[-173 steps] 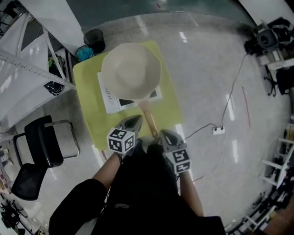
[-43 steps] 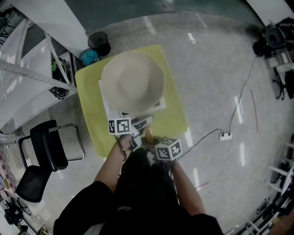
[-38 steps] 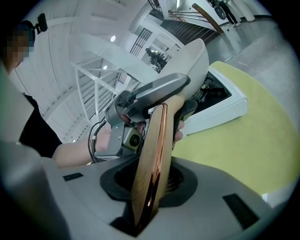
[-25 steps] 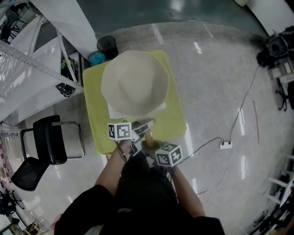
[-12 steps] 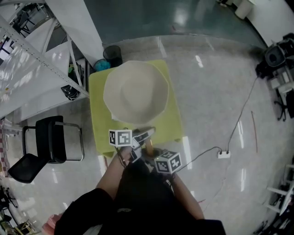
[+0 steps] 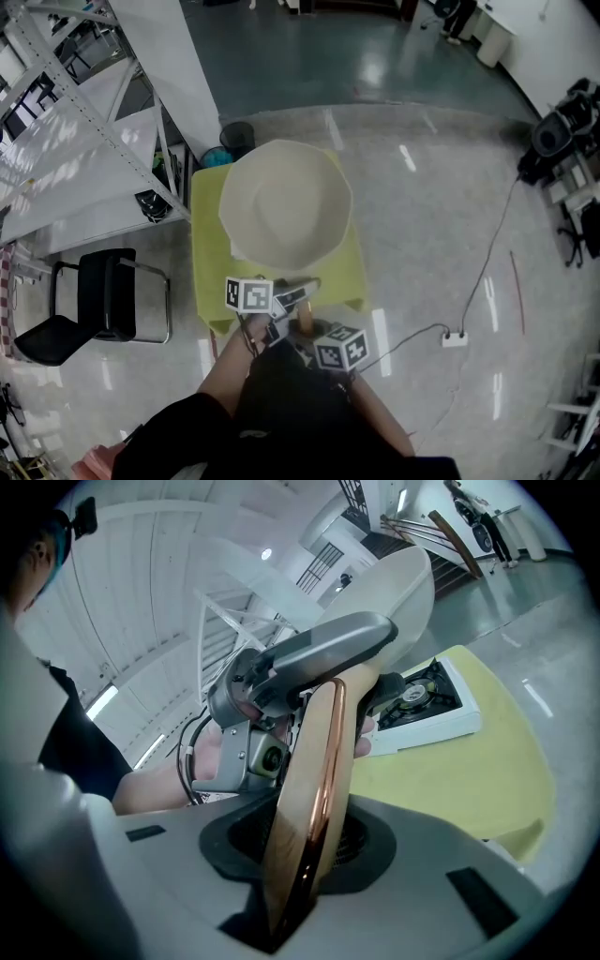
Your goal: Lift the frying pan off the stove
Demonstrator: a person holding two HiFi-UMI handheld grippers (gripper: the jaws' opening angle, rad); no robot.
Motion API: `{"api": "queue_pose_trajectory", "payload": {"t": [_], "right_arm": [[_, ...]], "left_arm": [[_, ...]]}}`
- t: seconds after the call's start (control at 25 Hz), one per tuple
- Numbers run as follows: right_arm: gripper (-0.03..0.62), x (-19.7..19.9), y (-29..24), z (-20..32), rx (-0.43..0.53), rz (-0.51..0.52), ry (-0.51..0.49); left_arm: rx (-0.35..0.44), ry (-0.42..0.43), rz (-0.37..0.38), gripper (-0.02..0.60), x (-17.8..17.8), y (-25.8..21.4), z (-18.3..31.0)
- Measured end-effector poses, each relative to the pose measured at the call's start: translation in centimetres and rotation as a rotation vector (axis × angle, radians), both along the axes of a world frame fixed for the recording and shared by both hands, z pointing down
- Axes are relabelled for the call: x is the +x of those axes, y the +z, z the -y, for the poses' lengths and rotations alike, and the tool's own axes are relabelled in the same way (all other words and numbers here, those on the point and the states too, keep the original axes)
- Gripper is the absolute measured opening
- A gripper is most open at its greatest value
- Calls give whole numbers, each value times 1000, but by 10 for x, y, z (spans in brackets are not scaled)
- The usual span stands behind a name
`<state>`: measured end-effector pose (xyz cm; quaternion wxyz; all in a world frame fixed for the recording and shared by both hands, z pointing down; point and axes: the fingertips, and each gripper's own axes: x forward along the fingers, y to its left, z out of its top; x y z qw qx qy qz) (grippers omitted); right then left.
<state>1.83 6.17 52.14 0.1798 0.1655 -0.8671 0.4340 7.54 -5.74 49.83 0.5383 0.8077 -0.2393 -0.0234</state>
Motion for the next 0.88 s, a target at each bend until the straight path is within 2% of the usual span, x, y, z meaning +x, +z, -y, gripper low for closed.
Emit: {"api": "queue_pose_trajectory", "payload": {"t": [0.32,0.88], "right_arm": [[103,1,-15,-7,35,15,2],[114,-4,-16,-7,62,-2,-10]], "left_arm": [[12,3,-18,249,-1,-13,-9],[21,44,9,253,-1,-15,-9]]}}
